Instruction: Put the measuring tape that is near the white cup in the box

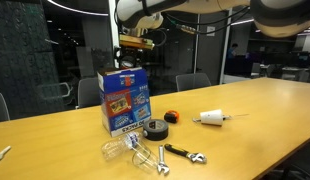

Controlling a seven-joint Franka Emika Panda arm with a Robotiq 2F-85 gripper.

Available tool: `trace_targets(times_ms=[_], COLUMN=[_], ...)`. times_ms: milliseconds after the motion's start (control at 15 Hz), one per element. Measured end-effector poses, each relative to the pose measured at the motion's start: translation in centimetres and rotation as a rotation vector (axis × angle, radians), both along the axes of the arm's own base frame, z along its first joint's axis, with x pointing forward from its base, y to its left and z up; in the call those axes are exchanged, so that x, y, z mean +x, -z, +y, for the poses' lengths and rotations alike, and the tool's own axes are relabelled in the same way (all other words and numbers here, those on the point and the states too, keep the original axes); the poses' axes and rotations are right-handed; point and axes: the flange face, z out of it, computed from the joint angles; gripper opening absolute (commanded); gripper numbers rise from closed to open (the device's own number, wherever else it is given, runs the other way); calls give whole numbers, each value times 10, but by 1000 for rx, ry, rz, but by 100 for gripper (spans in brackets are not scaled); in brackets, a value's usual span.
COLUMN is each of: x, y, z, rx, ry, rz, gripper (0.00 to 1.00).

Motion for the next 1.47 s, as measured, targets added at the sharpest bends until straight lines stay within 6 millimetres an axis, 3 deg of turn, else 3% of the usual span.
trace_targets(times_ms=[400, 800, 1067, 1467], x=[10, 4, -21, -85], y=[3, -13, -58, -132], z=[2, -12, -46, -86], rx=[25, -33, -178, -296], ry=[-15, -19, 12, 24], rz=[-4, 65, 152, 231], gripper=[100, 100, 100, 100])
